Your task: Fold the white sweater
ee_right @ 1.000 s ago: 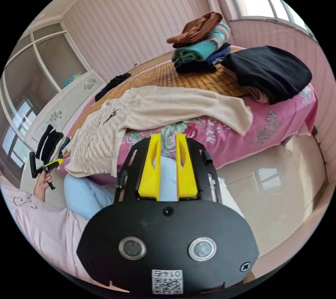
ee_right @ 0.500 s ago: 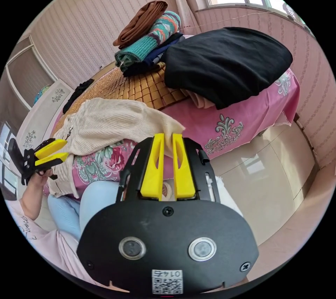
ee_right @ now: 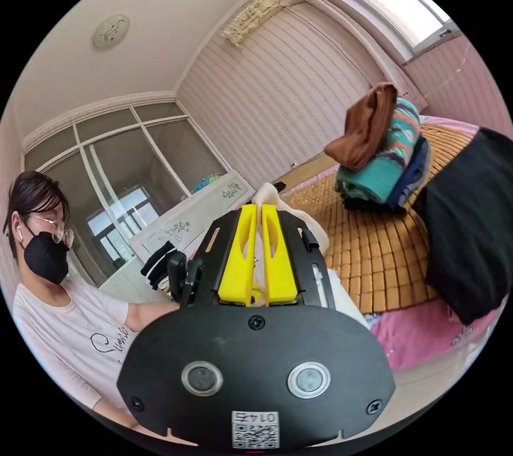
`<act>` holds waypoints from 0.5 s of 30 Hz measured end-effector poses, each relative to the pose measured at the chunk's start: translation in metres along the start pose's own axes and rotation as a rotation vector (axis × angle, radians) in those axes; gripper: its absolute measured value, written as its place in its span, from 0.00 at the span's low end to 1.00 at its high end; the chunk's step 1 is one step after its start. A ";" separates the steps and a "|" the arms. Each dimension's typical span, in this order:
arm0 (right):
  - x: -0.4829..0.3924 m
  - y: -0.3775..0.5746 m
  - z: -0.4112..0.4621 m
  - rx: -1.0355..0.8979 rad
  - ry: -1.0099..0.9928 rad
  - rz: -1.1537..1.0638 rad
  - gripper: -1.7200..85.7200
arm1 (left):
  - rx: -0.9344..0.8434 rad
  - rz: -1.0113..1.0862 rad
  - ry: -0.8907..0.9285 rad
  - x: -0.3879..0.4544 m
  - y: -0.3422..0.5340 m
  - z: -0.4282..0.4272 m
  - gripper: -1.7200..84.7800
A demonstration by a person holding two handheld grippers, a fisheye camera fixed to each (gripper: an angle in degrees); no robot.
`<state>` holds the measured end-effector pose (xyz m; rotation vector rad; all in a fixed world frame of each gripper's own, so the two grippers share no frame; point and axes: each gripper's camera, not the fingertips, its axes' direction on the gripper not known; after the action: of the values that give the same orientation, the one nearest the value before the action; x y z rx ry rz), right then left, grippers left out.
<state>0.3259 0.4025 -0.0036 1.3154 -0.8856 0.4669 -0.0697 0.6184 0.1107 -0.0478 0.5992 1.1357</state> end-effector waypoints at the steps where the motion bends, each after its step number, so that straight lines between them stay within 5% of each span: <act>1: -0.030 -0.019 0.028 -0.013 -0.068 -0.064 0.03 | 0.030 -0.027 0.003 -0.010 0.002 -0.012 0.01; 9: -0.265 -0.005 0.327 -0.321 -0.327 -0.337 0.05 | 0.353 -0.461 -0.054 -0.175 0.117 -0.185 0.07; 15: -0.281 0.170 0.506 -0.662 -0.201 -0.315 0.09 | 0.223 -0.756 -0.211 -0.279 0.285 -0.283 0.08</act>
<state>-0.1165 0.0072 -0.1130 0.8667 -0.8744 -0.2049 -0.5139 0.4168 0.0778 0.0362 0.4534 0.3322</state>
